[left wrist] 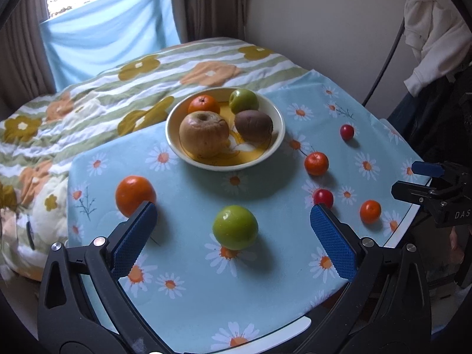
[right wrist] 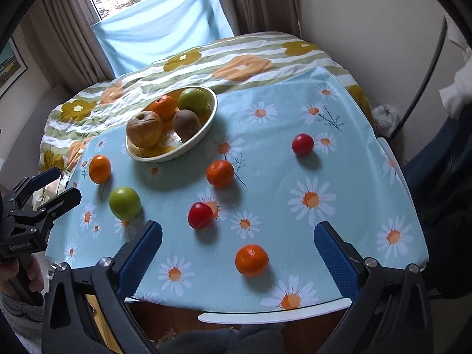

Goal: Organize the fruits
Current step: 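Withdraw both tools from the bowl, then grasp the green apple with the left tool while the right tool grasps the tangerine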

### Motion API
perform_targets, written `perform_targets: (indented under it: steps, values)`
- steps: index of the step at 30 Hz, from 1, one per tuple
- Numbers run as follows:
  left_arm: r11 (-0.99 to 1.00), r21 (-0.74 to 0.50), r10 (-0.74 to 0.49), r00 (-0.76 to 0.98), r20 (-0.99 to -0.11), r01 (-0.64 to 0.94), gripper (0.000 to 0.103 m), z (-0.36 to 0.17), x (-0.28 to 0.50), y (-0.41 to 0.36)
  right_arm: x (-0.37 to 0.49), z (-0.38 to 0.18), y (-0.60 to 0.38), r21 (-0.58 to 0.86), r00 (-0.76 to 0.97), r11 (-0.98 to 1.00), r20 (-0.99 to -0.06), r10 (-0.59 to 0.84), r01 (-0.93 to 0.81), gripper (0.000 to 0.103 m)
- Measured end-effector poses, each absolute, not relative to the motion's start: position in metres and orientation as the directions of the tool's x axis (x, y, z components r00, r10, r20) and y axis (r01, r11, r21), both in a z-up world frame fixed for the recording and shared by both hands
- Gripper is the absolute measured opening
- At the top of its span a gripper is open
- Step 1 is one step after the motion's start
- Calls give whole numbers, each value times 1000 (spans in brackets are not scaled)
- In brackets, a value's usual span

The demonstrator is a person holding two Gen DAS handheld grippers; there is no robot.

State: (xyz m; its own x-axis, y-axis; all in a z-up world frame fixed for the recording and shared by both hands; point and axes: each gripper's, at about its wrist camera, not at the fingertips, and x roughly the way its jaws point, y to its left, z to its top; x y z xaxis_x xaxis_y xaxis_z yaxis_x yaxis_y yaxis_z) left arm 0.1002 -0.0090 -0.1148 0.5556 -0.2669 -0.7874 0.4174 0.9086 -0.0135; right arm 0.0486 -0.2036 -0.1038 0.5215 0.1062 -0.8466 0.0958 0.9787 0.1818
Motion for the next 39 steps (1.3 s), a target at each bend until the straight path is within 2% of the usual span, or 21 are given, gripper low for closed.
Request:
perform_targets:
  steps: [8, 12, 17, 20, 24, 27, 31, 34, 39]
  values:
    - [877, -3, -270, 488, -830, 480, 103, -161, 118, -20, 38, -140, -206, 195, 504, 968, -859, 92, 156, 103]
    - [866, 23, -247, 467, -849, 500, 85, -182, 126, -26, 38, -156, -205, 167, 496, 971, -866, 61, 172, 101]
    - [850, 37, -240, 449, -861, 525, 83, -199, 129, -33, 38, -171, -205, 149, 477, 972, -878, 45, 182, 95]
    - [846, 35, -238, 436, -868, 532, 74, -206, 130, -36, 40, -176, -205, 147, 463, 972, -885, 47, 181, 88]
    - [846, 42, -232, 437, -869, 532, 69, -211, 129, -37, 41, -180, -204, 132, 456, 976, -889, 38, 176, 87]
    - [851, 68, -207, 452, -868, 521, 57, -213, 129, -36, 41, -182, -204, 133, 453, 976, -890, 40, 174, 86]
    - [857, 46, -218, 442, -870, 513, 57, -212, 130, -31, 42, -184, -204, 134, 450, 976, -892, 42, 173, 85]
    - [858, 56, -209, 448, -869, 510, 57, -212, 127, -32, 44, -187, -202, 131, 440, 978, -897, 46, 164, 76]
    - [872, 28, -217, 438, -872, 489, 56, -212, 125, -25, 44, -187, -199, 119, 443, 981, -895, 41, 150, 72]
